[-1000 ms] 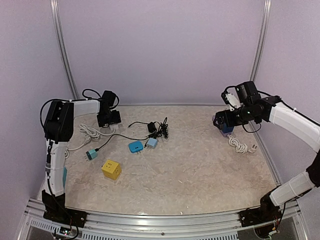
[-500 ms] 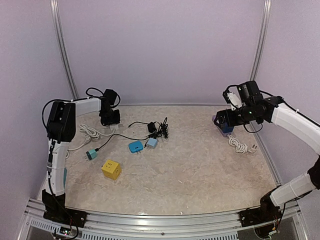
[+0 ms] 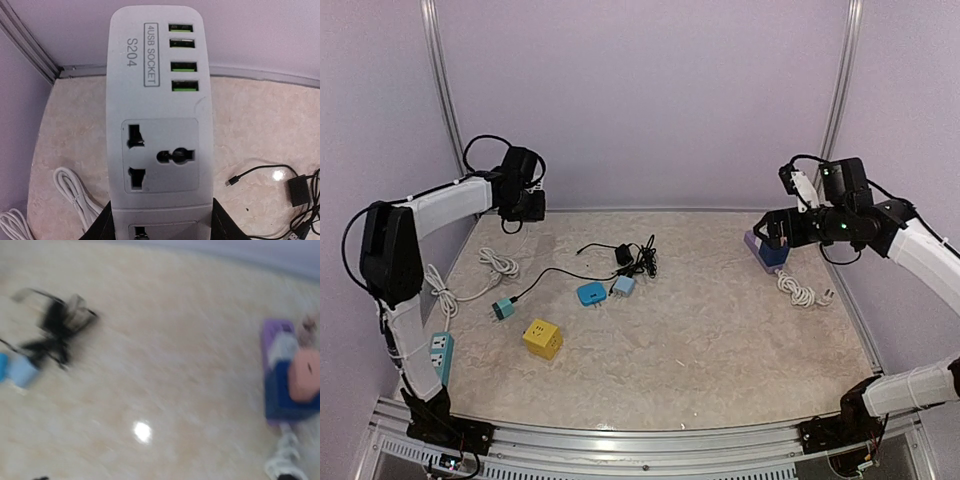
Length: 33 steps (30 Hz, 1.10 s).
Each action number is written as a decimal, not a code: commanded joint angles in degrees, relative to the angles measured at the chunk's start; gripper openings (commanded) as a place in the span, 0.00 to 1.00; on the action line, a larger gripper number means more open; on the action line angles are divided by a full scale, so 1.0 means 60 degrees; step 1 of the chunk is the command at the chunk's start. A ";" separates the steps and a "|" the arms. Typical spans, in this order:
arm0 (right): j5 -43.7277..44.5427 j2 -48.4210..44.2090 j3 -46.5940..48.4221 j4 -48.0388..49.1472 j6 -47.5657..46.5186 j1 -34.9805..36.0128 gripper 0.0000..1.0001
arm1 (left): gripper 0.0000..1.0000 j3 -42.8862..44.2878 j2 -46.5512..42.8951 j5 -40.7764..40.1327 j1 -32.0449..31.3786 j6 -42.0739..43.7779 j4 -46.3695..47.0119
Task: Insert the plug
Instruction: Pick up the socket from the center of the board, then place the socket at the center of the board.
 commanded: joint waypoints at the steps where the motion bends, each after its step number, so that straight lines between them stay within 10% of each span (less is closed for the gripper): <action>1: -0.1439 -0.1030 -0.0422 0.1464 0.0047 0.0083 1.00 | 0.00 -0.0081 -0.1909 -0.1261 -0.0695 0.0916 0.0636; 11: -0.4895 -0.1080 0.0169 0.4850 0.2081 0.0268 1.00 | 0.00 0.0339 -0.4769 -0.2078 -0.3872 0.1485 0.1351; 18: -0.2618 -0.0731 0.0255 0.6744 0.2026 0.2283 1.00 | 0.00 -0.0114 -0.5120 -0.1765 -0.5484 0.0988 0.2920; 33: -0.2866 0.1190 0.1153 0.7852 0.3881 0.2868 0.95 | 0.00 -0.0133 -0.3556 -0.1837 -0.7664 0.3175 0.3713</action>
